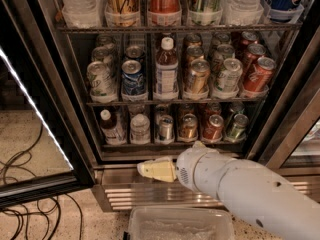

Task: Pick orange can from middle shelf of fridge

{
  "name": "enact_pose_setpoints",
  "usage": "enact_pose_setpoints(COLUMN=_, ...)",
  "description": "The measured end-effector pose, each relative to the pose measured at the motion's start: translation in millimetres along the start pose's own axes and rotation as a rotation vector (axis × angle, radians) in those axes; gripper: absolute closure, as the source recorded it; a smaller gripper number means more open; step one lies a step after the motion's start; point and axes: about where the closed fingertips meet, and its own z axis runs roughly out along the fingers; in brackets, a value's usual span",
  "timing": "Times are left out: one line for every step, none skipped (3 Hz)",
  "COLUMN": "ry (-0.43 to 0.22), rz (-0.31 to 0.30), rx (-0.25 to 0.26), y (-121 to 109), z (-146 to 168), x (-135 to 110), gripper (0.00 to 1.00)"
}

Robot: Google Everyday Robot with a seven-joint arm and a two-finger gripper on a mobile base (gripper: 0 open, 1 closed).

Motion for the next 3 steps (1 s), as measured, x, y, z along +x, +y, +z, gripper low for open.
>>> enact_pose_setpoints(ry=-0.066, rz=0.008, rx=0.071, y=-14, z=10, x=3, gripper=0.00)
enact_pose_setpoints(ry=-0.136, rz=0.026, rx=0.162, y=-39, z=15, x=5, gripper=0.00)
enact_pose_setpoints(ry=-0.243, rz=0.020, rx=0.274, y=-61, z=4, x=-12, gripper=0.00)
